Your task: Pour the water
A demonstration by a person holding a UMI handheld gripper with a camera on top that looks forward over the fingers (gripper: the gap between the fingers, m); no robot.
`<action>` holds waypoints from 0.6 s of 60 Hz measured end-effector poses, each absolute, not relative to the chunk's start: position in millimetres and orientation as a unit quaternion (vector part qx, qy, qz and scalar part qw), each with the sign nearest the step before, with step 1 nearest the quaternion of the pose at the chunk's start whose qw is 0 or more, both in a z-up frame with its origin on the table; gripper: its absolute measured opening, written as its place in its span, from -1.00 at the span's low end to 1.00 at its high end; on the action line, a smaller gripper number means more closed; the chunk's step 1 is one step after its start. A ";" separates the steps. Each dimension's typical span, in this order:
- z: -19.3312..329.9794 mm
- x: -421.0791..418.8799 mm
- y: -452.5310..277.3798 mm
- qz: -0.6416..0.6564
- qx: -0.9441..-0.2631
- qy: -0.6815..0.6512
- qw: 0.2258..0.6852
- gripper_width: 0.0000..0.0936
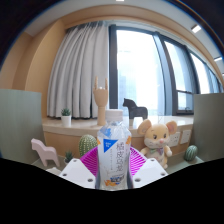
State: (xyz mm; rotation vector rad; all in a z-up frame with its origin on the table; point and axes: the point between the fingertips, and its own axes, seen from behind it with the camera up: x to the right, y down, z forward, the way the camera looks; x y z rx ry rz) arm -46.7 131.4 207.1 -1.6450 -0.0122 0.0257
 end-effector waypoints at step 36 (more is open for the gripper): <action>117.4 -50.3 133.3 0.021 -0.749 0.002 0.662 0.03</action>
